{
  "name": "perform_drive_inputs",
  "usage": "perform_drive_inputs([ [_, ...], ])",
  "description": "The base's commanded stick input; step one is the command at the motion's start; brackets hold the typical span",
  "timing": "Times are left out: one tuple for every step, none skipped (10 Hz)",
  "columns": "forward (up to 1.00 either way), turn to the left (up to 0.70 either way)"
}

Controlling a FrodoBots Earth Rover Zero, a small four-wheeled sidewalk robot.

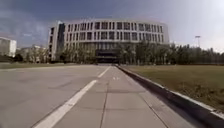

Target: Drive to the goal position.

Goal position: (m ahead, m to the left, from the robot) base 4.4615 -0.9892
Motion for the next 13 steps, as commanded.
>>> perform_drive_inputs([
  [0.7,-0.02],
  [0.7,-0.19],
  [0.7,-0.35],
  [0.7,-0.35],
  [0.7,-0.35],
  [0.7,-0.09],
  [0.7,0.0],
  [0.7,0.0],
  [0.7,0.0],
  [0.7,0.0],
  [0.7,0.0],
  [0.7,0.0],
  [0.7,0.0],
])
